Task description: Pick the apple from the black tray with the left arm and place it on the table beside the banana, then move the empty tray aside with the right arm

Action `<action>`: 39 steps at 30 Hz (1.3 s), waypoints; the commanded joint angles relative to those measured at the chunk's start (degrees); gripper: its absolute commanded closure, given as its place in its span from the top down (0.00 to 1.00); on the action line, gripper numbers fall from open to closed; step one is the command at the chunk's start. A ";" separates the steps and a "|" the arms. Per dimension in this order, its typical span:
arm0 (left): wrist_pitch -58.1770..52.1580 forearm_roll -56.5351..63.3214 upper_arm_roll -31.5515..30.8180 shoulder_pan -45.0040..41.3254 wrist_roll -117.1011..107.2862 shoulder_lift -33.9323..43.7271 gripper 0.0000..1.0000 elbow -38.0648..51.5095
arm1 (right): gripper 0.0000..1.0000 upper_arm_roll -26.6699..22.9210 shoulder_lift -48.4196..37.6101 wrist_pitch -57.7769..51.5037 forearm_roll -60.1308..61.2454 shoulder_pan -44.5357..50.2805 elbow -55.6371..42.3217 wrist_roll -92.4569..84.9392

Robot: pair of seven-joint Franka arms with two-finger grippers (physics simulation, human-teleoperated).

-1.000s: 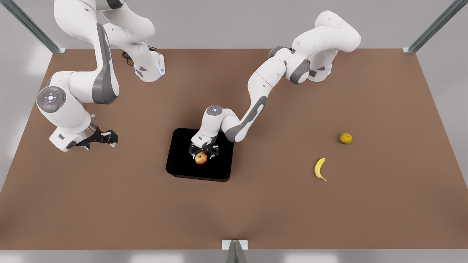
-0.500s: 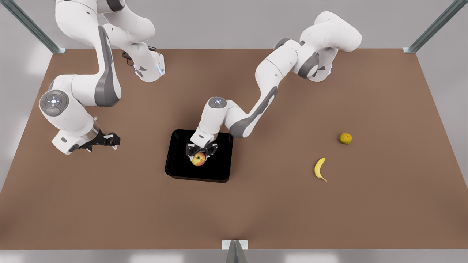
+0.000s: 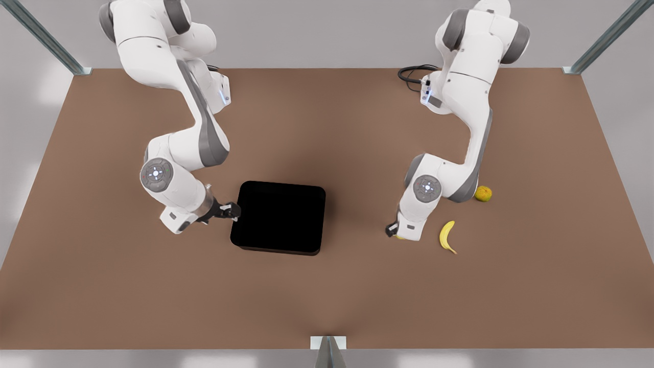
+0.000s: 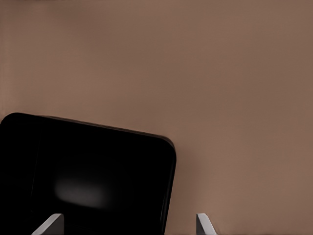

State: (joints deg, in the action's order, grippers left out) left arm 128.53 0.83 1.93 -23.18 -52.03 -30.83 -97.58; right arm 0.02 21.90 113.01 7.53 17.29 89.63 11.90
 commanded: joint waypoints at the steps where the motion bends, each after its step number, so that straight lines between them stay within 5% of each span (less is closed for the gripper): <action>1: -0.82 -1.89 0.00 2.00 44.65 -0.55 0.59 -1.29 | 1.00 -0.02 0.17 7.31 3.54 0.20 2.03 26.07; 3: -0.73 -1.89 -0.08 1.38 44.39 -1.51 0.66 -2.35 | 1.00 -0.02 -1.94 13.29 3.54 0.20 9.24 26.16; 4: -0.73 -1.80 -0.08 1.30 44.21 -1.60 1.00 -2.35 | 1.00 -0.02 -2.47 13.99 4.24 0.20 10.74 26.16; 10: -1.35 -1.71 -0.08 0.94 44.04 -3.18 1.00 -2.26 | 1.00 0.34 -5.64 21.72 5.56 0.29 22.60 25.37; 22: 3.22 -1.54 0.00 0.94 43.24 -8.46 1.00 -1.73 | 1.00 1.39 -0.71 15.57 3.10 -0.06 23.66 -0.82; 28: -5.48 -1.36 0.00 0.86 40.34 -1.96 1.00 -1.03 | 1.00 1.30 2.89 16.19 1.52 -0.06 22.78 -1.97; 32: -38.70 -7.68 6.42 10.16 59.24 10.95 1.00 15.05 | 0.99 1.30 3.42 22.52 1.17 0.12 23.92 -1.88; 33: -36.95 -11.29 6.33 14.13 62.83 20.09 1.00 7.87 | 0.95 1.30 3.77 22.60 1.17 0.12 23.92 -1.88; 34: -28.41 -10.06 6.33 14.30 64.69 27.58 1.00 -1.74 | 0.80 1.30 3.77 22.52 1.08 0.12 23.84 -1.88; 36: -31.58 -8.21 3.17 13.25 58.64 26.96 1.00 2.04 | 0.55 1.21 3.68 21.99 1.08 0.12 23.84 -1.97; 39: -32.55 -10.41 3.61 14.65 58.10 24.24 1.00 3.54 | 0.39 1.21 3.59 21.81 1.08 0.03 23.84 -2.05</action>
State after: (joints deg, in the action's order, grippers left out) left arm 101.15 -8.19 5.53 -8.36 -8.12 -6.33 -94.21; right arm 1.23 25.52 134.02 9.14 17.35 113.49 14.46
